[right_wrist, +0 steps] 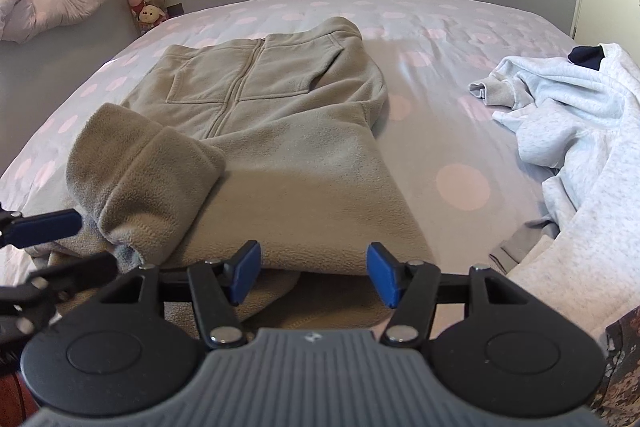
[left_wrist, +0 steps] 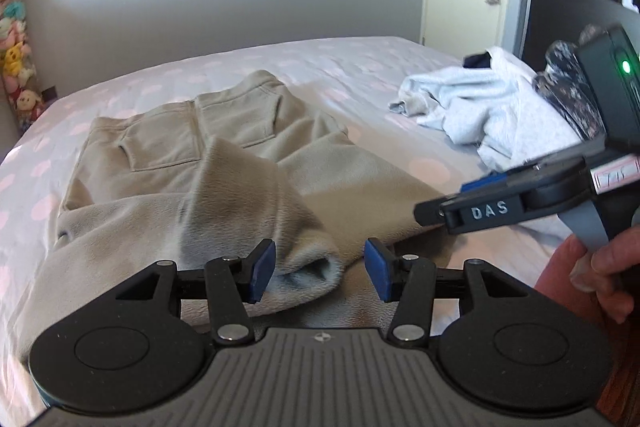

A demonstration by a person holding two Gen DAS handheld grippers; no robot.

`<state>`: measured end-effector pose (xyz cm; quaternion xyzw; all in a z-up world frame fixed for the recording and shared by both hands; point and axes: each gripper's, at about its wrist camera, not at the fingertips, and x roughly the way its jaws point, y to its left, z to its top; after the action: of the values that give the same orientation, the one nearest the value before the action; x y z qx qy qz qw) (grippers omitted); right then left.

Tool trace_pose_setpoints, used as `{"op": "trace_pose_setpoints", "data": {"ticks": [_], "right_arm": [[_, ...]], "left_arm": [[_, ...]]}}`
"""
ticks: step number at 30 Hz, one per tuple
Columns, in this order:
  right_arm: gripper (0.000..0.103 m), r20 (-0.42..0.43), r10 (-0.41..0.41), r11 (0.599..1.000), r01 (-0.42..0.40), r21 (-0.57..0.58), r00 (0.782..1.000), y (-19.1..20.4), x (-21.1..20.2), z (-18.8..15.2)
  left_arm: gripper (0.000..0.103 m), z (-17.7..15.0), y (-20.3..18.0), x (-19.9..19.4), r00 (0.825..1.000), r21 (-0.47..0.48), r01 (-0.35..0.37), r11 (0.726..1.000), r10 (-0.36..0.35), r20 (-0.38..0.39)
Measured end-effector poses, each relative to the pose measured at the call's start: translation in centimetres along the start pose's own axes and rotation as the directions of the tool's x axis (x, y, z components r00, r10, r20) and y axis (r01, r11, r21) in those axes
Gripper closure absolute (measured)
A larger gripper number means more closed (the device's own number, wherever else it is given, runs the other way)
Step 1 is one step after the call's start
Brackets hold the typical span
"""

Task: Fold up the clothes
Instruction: 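Lay the sleeve across the hoodie body and open the left tool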

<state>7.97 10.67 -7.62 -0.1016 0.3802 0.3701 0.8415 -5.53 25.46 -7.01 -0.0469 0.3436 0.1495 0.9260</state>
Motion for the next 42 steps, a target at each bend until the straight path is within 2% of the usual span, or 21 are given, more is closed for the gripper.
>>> {"op": "trace_pose_setpoints", "data": {"ticks": [6, 10, 16, 24, 27, 33, 37, 42], "right_arm": [[0.041, 0.003, 0.017, 1.0, -0.017, 0.018, 1.0, -0.1, -0.2, -0.5], [0.041, 0.004, 0.027, 0.999, -0.027, 0.028, 1.0, -0.2, -0.2, -0.9], [0.041, 0.007, 0.033, 0.999, -0.033, 0.039, 0.999, -0.5, -0.3, -1.3], [0.041, 0.004, 0.046, 0.997, -0.046, 0.063, 0.999, -0.8, -0.1, -1.6], [0.041, 0.012, 0.037, 0.997, -0.038, 0.063, 0.999, -0.9, -0.3, -1.5], [0.041, 0.034, 0.02, 0.995, -0.023, 0.098, 0.999, -2.1, -0.7, -0.9], [0.04, 0.036, 0.062, 0.982, -0.067, 0.178, 0.997, -3.2, -0.5, -0.6], [0.036, 0.039, 0.147, 0.936, -0.152, 0.318, 0.988, -4.7, 0.3, 0.0]], "left_arm": [[0.06, -0.2, 2.7, -0.1, 1.0, -0.097, -0.024, 0.995, 0.023, -0.012], [0.061, -0.6, 3.4, 0.6, 0.999, -0.149, 0.032, 0.988, -0.033, -0.006], [0.06, -0.6, 3.4, 3.5, 0.998, -0.188, 0.046, 0.981, -0.053, -0.036], [0.063, 0.7, 1.6, 4.0, 0.997, -0.128, 0.074, 0.989, -0.07, 0.032], [0.067, 1.2, 0.8, 4.1, 0.995, -0.105, 0.083, 0.991, -0.078, 0.058], [0.066, 1.6, -0.5, 4.7, 0.988, -0.093, 0.147, 0.985, -0.142, 0.055], [0.066, 1.0, -0.6, 4.6, 0.992, -0.086, 0.121, 0.989, -0.119, 0.03], [0.065, 0.1, 0.4, 3.9, 0.998, -0.103, 0.056, 0.993, -0.056, 0.011]]}}
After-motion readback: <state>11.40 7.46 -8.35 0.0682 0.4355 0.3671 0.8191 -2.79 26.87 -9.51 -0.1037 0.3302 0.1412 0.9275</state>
